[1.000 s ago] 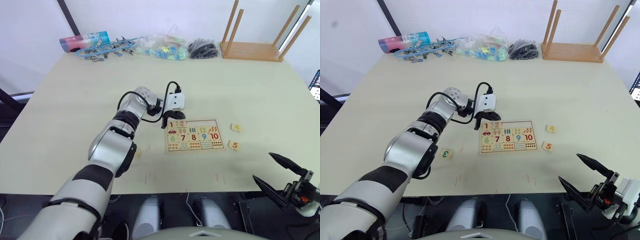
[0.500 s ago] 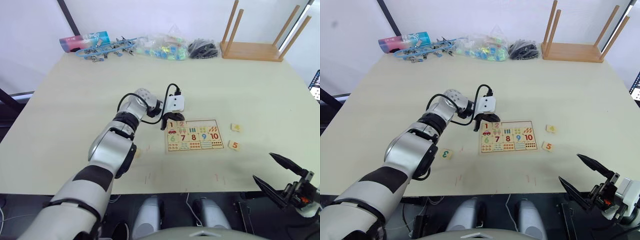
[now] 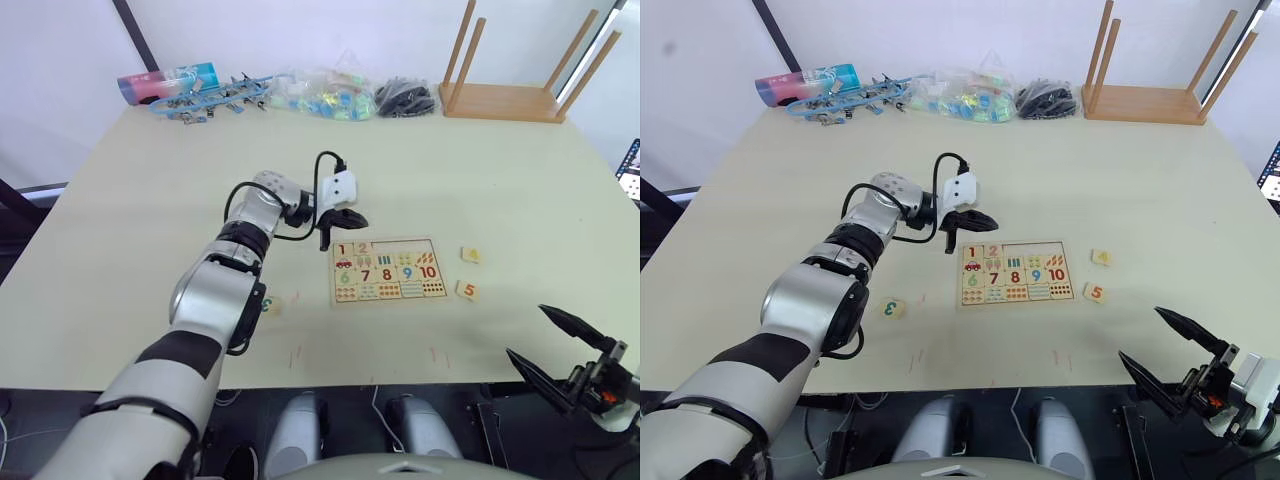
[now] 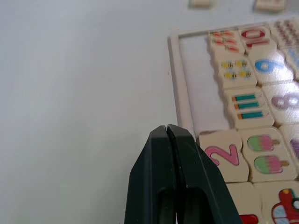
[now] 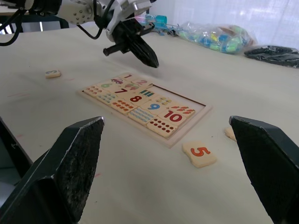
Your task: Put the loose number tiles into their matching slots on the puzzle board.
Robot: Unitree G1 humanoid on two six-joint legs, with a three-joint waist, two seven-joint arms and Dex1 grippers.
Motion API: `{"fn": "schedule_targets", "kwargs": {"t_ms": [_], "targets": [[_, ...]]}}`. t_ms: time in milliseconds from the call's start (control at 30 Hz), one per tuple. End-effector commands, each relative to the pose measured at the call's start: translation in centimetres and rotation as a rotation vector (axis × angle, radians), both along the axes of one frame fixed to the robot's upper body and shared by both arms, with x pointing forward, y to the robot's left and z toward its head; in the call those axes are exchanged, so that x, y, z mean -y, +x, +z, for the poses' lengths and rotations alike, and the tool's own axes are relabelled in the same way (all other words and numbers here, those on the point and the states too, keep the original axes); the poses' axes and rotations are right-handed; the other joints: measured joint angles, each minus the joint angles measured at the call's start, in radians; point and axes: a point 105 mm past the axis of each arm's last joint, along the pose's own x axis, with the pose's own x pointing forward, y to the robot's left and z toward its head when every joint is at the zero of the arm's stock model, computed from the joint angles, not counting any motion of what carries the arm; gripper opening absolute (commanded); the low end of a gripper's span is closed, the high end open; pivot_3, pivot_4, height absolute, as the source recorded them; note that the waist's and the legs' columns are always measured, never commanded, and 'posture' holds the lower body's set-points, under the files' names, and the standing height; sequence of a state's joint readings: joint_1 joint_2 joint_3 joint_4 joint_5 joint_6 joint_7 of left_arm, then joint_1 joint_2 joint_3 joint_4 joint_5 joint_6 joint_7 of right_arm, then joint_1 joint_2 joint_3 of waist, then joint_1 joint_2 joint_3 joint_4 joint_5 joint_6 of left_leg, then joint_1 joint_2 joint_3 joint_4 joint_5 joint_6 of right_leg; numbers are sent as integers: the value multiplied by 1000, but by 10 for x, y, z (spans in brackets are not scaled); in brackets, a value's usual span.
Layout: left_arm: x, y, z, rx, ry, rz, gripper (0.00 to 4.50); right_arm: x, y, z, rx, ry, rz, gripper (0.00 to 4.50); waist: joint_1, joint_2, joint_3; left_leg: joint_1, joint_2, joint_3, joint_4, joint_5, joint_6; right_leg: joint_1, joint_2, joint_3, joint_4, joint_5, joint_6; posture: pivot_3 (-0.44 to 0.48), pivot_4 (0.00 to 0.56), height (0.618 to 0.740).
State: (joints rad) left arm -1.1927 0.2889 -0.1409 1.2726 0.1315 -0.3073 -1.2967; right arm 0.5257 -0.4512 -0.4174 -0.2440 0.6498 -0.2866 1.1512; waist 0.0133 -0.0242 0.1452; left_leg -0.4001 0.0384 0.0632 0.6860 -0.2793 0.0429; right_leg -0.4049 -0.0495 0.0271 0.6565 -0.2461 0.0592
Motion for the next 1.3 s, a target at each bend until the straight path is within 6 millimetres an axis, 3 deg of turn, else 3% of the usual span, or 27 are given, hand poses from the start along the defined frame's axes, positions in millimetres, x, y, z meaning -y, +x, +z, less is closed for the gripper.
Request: {"fn": "schedule_targets", "kwargs": {"t_ms": [33, 400, 500, 633, 767, 1000, 1100, 1300], "targets": [[-11, 0, 24, 8, -141, 3, 48, 8, 7, 7, 24, 0, -26, 4500, -1, 0, 0, 0, 0, 0, 0, 0, 0, 0, 0, 0, 0, 0, 0, 0, 150, 737], [-79, -17, 24, 7, -392, 188, 48, 23, 22, 4, -11, -7, -54, 4500, 4, 0, 0, 0, 1, 0, 0, 0, 0, 0, -1, 0, 1, 0, 0, 0, 150, 737], [-98, -29, 19, 4, -413, 244, 655, 26, 24, 1, -25, -16, -62, 4500, 0, 1, 0, 0, 1, 0, 1, 0, 0, 0, -1, 0, 1, 0, 0, 0, 150, 737], [-117, -48, 11, -13, -416, 298, 2325, 31, 22, -3, -34, -19, -80, 4500, -1, 1, -1, 1, 1, 0, 0, 0, 0, 0, -1, 0, 1, 0, 0, 0, 150, 737], [-137, -71, 3, -21, -407, 350, 4394, 38, 20, -3, -45, -18, -107, 4500, -1, 1, -1, 2, 2, 1, 0, 0, 0, 0, -1, 0, 2, 0, 0, 0, 150, 737], [-163, -100, -8, -16, -388, 442, 4458, 49, 15, -3, -69, -24, -132, 4500, 1, 2, -1, 3, 3, 1, 0, 0, 0, 1, -3, 0, 1, 0, 0, 0, 150, 737], [-183, -124, -21, -34, -386, 507, 4458, 56, 14, -3, -95, -19, -150, 4500, -3, 2, -1, 4, 4, 1, -1, 0, 0, 1, -4, 0, 1, -1, -2, 0, 150, 737], [-193, -164, -31, -54, -369, 546, 4458, 67, 10, -4, -134, -32, -147, 4500, 1, 2, -1, 5, 6, 3, -2, 0, 0, 1, -5, 0, 0, -2, -4, 0, 150, 737]]}}
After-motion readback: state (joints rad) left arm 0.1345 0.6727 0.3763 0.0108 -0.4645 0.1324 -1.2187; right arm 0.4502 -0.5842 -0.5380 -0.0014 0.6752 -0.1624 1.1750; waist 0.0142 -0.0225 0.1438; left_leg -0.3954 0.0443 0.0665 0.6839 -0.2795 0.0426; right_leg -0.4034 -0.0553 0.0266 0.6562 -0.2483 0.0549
